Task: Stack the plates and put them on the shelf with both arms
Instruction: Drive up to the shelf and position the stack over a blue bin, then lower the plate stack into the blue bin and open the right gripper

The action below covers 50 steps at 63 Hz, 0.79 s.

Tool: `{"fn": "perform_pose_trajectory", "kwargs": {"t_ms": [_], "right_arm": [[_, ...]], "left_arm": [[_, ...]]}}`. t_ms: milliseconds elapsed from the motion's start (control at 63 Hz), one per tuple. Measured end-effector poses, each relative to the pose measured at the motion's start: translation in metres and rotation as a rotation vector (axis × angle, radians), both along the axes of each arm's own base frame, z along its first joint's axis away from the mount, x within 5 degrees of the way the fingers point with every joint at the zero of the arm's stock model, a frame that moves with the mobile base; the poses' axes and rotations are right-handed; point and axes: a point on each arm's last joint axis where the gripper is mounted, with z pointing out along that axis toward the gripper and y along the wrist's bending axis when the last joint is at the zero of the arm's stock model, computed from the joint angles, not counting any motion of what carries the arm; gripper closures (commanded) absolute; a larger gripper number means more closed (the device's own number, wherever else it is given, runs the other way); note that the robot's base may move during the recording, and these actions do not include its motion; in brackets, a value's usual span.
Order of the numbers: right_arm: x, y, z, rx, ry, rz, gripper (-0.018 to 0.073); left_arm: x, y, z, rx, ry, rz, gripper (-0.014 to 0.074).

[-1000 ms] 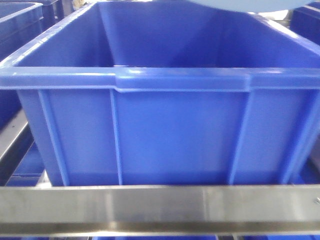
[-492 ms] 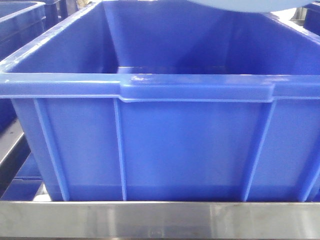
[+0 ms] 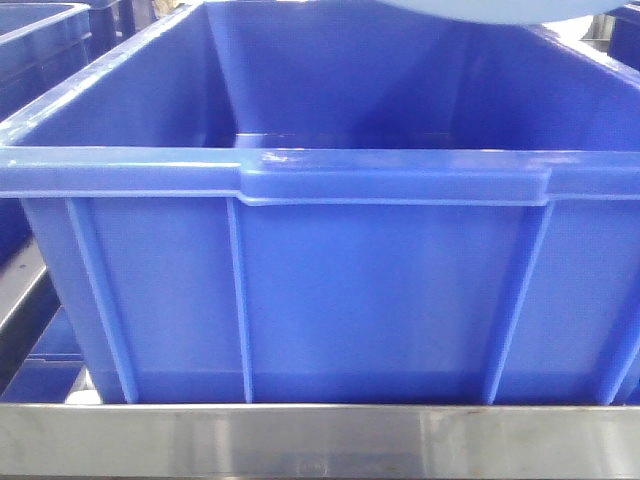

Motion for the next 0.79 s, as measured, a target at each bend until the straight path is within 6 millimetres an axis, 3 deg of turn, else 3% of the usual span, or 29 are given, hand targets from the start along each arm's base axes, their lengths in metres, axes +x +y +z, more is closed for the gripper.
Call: {"fn": "perform_pose_trajectory", "kwargs": {"t_ms": [238,397,651,794], "right_arm": [[0.000,0.000,0.000,0.001,-0.002,-0.001,0.0503],[0.013,0.003,0.006,0.008,-0.014,-0.020,0.0503],[0.069,0.018,0.030,-0.040,-0.023,-0.032,0.0503],[0.115,0.031,0.024,-0.128,0.015,-0.031,0.0503]], "left_arm": [[0.000,0.000,0.000,0.007,-0.005,0.001,0.0512],[0.000,0.000,0.000,0.007,-0.005,0.001,0.0512],[0.000,0.000,0.000,0.007,-0.005,0.001,0.0512],[0.000,0.000,0.000,0.006,-0.005,0.000,0.0512]]}}
